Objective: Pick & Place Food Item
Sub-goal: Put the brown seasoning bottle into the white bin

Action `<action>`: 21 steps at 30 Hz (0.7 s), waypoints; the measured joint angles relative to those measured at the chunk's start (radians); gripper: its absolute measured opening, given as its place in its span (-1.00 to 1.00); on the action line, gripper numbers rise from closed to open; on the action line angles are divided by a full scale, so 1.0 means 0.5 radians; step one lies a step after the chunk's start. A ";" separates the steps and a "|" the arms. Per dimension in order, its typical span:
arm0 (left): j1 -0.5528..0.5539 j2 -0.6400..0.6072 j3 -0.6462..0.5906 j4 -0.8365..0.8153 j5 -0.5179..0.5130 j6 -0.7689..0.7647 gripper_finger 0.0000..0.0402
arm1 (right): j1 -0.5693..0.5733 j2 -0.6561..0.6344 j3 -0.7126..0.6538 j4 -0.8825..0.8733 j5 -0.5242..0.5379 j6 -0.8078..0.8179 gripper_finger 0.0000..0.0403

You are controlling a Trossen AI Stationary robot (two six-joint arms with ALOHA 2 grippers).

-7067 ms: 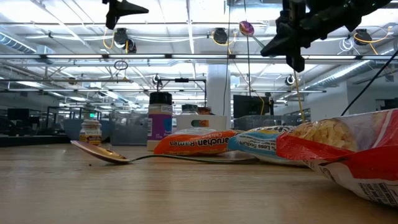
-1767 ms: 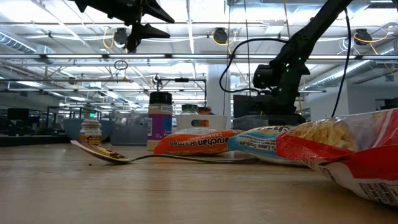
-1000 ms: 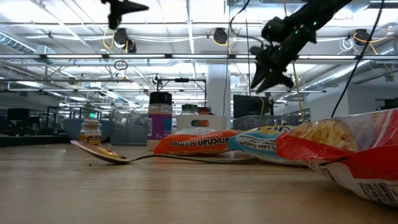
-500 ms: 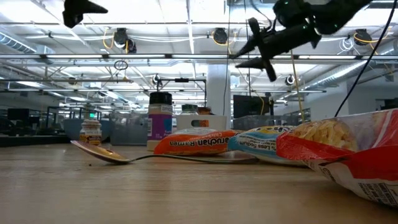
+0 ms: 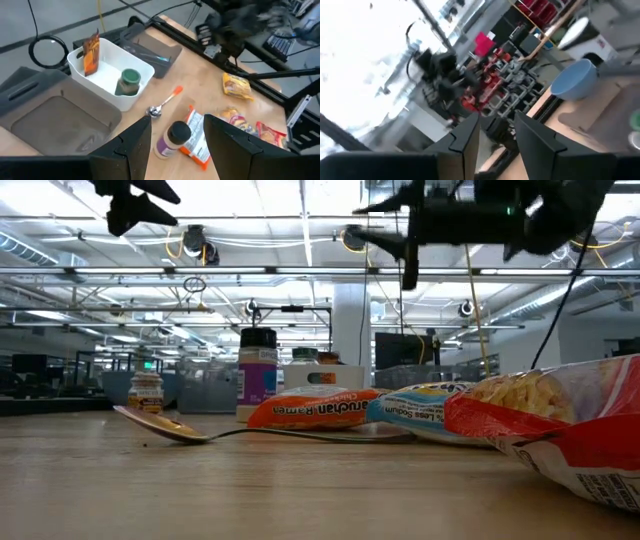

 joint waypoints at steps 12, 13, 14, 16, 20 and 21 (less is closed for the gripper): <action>-0.030 0.341 -0.002 0.195 0.208 -0.017 -0.05 | 0.456 0.001 0.684 -1.317 0.278 -0.887 -0.42; -0.050 0.364 -0.002 0.234 0.230 -0.061 -0.05 | 0.479 0.001 0.724 -1.405 0.277 -0.961 -0.42; -0.080 0.386 -0.002 0.280 0.249 -0.116 -0.05 | 0.498 0.001 0.752 -1.477 0.275 -1.027 -0.42; -0.147 0.426 -0.002 0.344 0.249 -0.208 -0.05 | 0.539 0.000 0.792 -1.609 0.272 -1.129 -0.42; -0.318 0.490 -0.002 0.356 0.240 -0.394 -0.05 | 0.610 0.000 0.794 -1.761 0.273 -1.200 -0.42; -0.368 0.502 -0.002 0.347 0.219 -0.468 -0.05 | 0.621 0.000 0.794 -1.783 0.272 -1.201 -0.42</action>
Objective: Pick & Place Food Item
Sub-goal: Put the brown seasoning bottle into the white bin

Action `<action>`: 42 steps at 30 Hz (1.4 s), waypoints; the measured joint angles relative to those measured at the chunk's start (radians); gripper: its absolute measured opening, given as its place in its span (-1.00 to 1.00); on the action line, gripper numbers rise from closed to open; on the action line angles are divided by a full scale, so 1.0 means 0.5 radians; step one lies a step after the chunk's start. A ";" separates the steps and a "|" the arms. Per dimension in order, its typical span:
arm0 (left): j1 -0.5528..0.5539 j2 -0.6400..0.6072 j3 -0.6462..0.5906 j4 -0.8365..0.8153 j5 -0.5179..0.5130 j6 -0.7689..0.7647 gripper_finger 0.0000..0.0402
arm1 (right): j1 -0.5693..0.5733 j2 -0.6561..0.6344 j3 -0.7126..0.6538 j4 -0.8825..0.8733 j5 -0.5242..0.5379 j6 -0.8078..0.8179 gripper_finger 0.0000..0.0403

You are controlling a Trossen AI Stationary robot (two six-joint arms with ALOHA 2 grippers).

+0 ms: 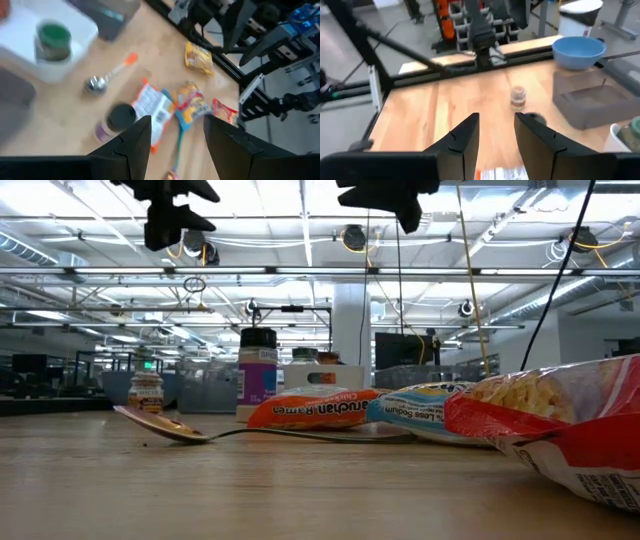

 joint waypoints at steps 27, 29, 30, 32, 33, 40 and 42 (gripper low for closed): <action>-1.502 -0.065 0.000 -1.342 -1.136 -1.805 -0.05 | -0.005 -0.025 -0.342 0.406 -0.002 0.263 -0.42; -1.610 -0.120 0.000 -1.405 -1.317 -1.963 -0.05 | -0.018 -0.046 -0.343 0.406 -0.001 0.261 -0.42; -1.662 -0.150 0.000 -1.435 -1.428 -2.048 -0.05 | -0.023 -0.051 -0.343 0.419 0.000 0.260 -0.42; -1.758 -0.223 -0.020 -1.446 -1.672 -2.177 -0.05 | -0.044 -0.052 -0.342 0.432 -0.003 0.251 -0.42; -1.800 -0.261 -0.045 -1.443 -1.783 -2.233 -0.05 | -0.057 -0.050 -0.343 0.427 -0.005 0.247 -0.42; -1.946 -0.413 -0.439 -1.199 -2.173 -2.490 -0.05 | -0.186 -0.050 -0.344 0.464 -0.004 0.333 -0.42; -1.952 -0.401 -0.574 -1.041 -2.179 -2.541 -0.05 | -0.218 -0.064 -0.344 0.466 -0.051 0.379 -0.42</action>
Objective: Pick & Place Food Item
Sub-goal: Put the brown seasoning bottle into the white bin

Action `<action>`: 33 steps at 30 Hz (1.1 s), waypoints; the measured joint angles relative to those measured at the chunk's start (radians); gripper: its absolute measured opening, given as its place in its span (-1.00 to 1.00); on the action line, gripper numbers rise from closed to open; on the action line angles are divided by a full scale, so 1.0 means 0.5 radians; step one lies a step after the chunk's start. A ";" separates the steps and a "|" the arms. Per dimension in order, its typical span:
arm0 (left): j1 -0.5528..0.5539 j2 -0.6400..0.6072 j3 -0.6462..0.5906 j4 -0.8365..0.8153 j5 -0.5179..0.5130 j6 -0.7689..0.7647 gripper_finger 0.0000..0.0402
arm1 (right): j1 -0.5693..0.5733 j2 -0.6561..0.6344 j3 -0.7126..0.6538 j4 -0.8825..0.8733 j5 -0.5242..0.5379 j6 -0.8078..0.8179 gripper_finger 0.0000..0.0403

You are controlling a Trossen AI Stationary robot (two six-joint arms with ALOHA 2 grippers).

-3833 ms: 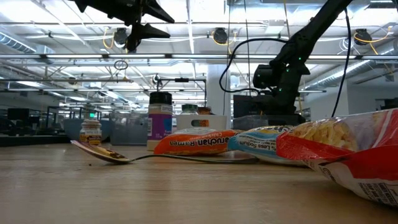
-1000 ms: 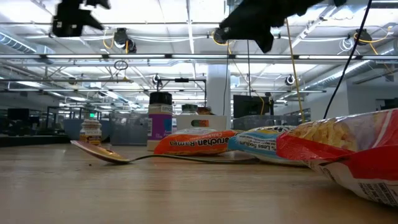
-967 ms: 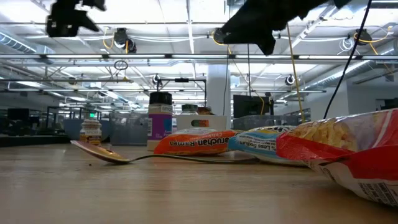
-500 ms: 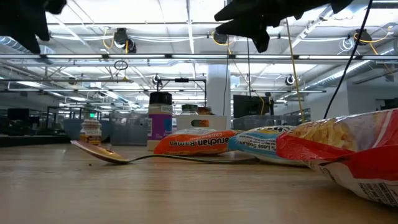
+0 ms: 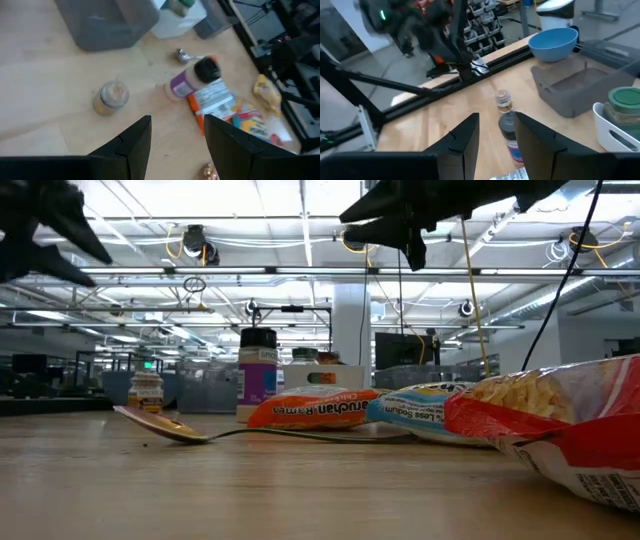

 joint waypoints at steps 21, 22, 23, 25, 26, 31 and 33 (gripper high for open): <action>0.272 0.665 -0.433 0.733 0.114 0.244 -0.05 | -0.182 -0.006 0.000 0.117 -0.158 0.214 -0.42; 0.292 0.690 -0.433 0.732 0.157 0.243 -0.05 | -0.182 -0.006 0.000 0.116 -0.156 0.214 -0.42; 0.306 0.713 -0.433 0.733 0.186 0.242 -0.05 | -0.181 -0.006 0.000 0.116 -0.156 0.214 -0.42; 0.331 0.737 -0.433 0.732 0.221 0.242 -0.05 | -0.180 -0.006 0.000 0.117 -0.157 0.217 -0.42; 0.339 0.741 -0.433 0.732 0.220 0.242 -0.05 | -0.180 -0.007 0.000 0.117 -0.157 0.216 -0.42; 0.398 0.742 -0.433 0.733 0.228 0.220 -0.05 | -0.180 -0.006 0.000 0.116 -0.156 0.216 -0.42; 0.419 0.742 -0.433 0.734 0.284 0.197 -0.05 | -0.180 -0.006 0.000 0.116 -0.156 0.216 -0.42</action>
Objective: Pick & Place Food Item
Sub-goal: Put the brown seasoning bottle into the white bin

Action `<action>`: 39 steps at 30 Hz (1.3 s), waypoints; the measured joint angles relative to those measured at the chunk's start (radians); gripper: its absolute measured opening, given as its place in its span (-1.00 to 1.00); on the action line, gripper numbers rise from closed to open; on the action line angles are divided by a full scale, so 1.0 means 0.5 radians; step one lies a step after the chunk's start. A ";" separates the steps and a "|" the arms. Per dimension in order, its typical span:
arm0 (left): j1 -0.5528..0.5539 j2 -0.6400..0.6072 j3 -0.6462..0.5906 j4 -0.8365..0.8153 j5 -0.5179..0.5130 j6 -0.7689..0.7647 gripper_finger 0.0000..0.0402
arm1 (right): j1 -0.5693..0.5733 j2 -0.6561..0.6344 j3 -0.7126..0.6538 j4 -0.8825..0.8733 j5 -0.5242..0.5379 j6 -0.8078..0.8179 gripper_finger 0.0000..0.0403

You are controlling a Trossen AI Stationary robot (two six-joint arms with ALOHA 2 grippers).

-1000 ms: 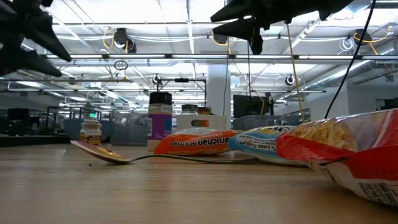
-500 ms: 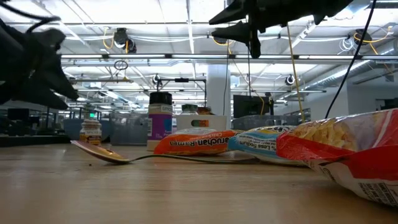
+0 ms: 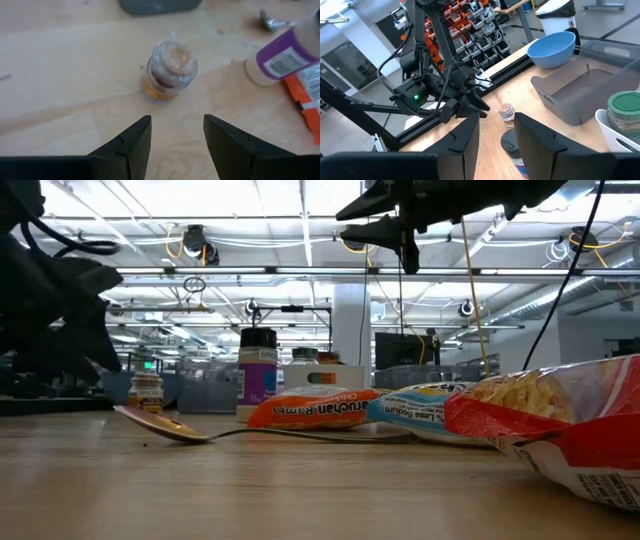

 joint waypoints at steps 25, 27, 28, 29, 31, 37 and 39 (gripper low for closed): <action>0.038 -0.001 0.000 0.005 0.129 -0.021 0.49 | 0.000 0.000 0.001 -0.002 0.000 -0.017 -0.42; 0.038 -0.002 0.000 0.005 0.130 -0.035 0.62 | 0.000 0.000 0.001 -0.001 0.000 -0.017 -0.42; 0.038 -0.002 0.000 0.005 0.131 -0.047 0.68 | 0.000 -0.001 0.001 -0.001 0.000 -0.017 -0.42; 0.038 -0.002 0.001 0.006 0.133 -0.063 0.73 | 0.000 0.000 0.001 -0.001 0.000 -0.017 -0.42; 0.038 -0.002 0.000 0.030 0.166 -0.071 0.82 | 0.000 0.000 0.001 -0.001 -0.001 -0.017 -0.42; 0.038 -0.001 0.001 0.167 0.235 0.140 0.98 | 0.000 0.000 0.001 -0.002 -0.002 -0.017 -0.42; 0.038 -0.001 0.001 0.209 0.247 0.168 0.98 | 0.000 0.000 0.001 -0.002 -0.002 -0.017 -0.42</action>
